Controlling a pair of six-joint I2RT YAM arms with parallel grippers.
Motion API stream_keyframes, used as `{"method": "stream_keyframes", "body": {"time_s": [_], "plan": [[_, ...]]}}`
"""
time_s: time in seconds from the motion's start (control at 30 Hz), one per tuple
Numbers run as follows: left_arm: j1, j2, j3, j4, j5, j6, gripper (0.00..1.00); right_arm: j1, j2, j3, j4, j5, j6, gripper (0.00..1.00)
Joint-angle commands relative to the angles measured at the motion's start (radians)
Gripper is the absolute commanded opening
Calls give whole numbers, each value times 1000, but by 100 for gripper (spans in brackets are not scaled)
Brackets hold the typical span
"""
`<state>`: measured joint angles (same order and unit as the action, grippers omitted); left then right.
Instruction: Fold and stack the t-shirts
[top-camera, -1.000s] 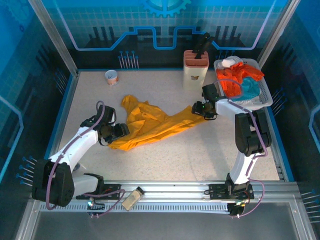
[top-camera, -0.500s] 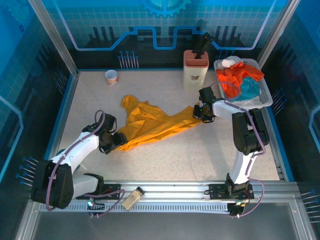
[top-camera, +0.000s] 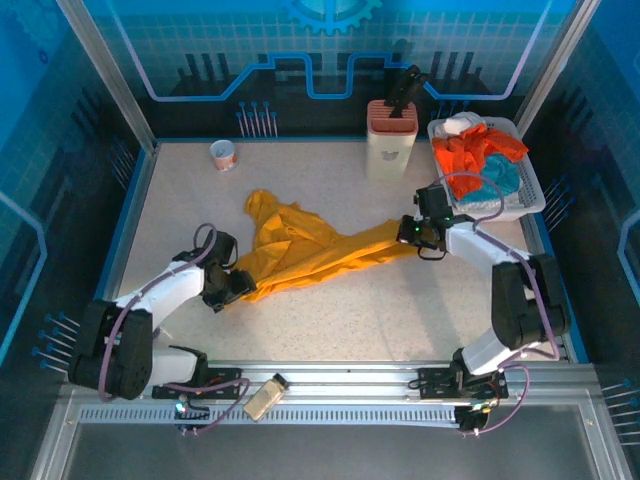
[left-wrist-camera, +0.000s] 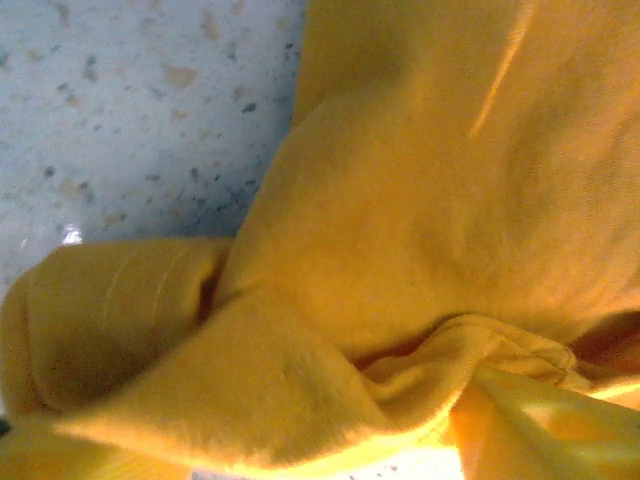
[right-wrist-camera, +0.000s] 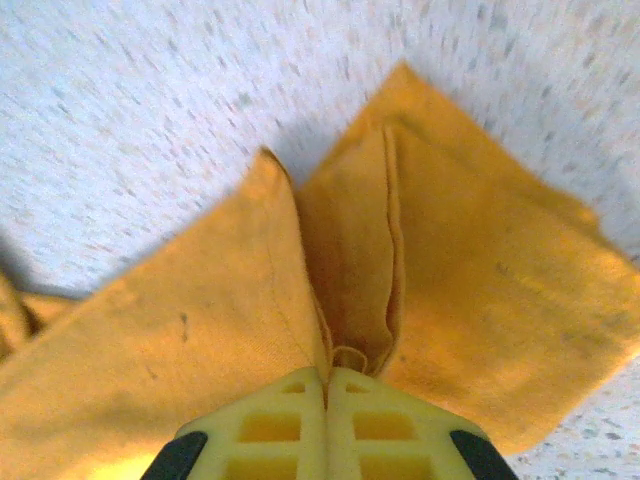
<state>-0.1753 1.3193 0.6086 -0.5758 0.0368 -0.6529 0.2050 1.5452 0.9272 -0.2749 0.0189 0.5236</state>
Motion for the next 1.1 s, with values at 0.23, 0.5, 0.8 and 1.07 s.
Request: {"method": "stream_keyframes", "body": {"time_s": [0.23,0.5,0.8,1.07], "plan": [[-7,47,133,0,-25,50,3,-52,-304,-122,127,-34,-16,0],[-6,-129,382,-222,-137,119,0,-116,-520,-90,114,-77,0,0],[-6,-243,697,-358,-221,188,0,-130,-606,100,49,-27,-9,0],[-7,-316,884,-387,-293,259,0,-131,-733,156,69,74,-7,0]]}}
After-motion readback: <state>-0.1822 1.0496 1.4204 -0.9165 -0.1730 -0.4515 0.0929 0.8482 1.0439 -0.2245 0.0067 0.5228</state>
